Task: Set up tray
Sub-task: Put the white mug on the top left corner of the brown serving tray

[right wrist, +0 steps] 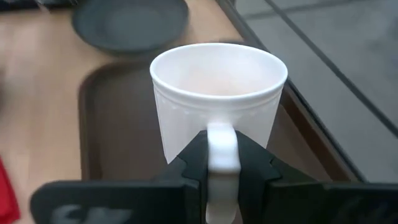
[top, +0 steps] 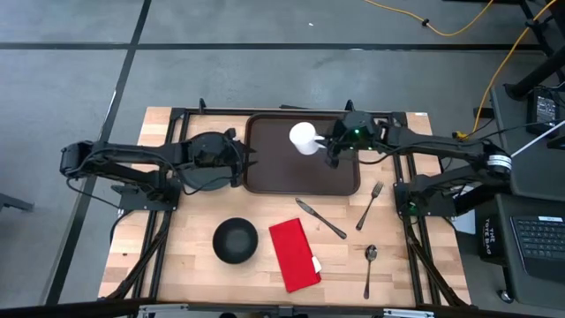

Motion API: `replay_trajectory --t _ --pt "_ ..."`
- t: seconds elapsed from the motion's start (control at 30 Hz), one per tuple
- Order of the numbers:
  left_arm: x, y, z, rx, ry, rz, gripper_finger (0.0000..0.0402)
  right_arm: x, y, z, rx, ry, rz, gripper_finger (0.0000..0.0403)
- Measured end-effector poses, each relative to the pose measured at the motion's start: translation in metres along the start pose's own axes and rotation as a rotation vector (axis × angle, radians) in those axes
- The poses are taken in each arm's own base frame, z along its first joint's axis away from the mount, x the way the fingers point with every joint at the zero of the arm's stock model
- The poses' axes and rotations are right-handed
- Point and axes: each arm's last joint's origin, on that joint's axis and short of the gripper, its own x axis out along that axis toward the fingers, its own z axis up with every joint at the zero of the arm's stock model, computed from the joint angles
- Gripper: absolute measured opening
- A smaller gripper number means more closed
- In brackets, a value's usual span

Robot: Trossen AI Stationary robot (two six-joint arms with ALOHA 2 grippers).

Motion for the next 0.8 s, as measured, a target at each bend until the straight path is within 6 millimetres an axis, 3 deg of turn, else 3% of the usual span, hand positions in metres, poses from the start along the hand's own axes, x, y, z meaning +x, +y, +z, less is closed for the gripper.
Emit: replay_trajectory --t 0.33,0.47,0.8 --pt "-0.011 0.004 0.03 0.09 0.1 0.059 0.0157 0.045 0.005 0.001 -0.09 -0.1 0.124 0.0057" --pt "-0.008 0.005 0.042 0.124 0.14 0.049 0.0157 0.05 0.005 0.001 -0.083 -0.11 0.122 0.0057" --pt "0.021 0.003 0.062 0.269 0.244 0.008 0.0157 0.052 0.016 0.007 -0.107 -0.19 0.226 0.0057"
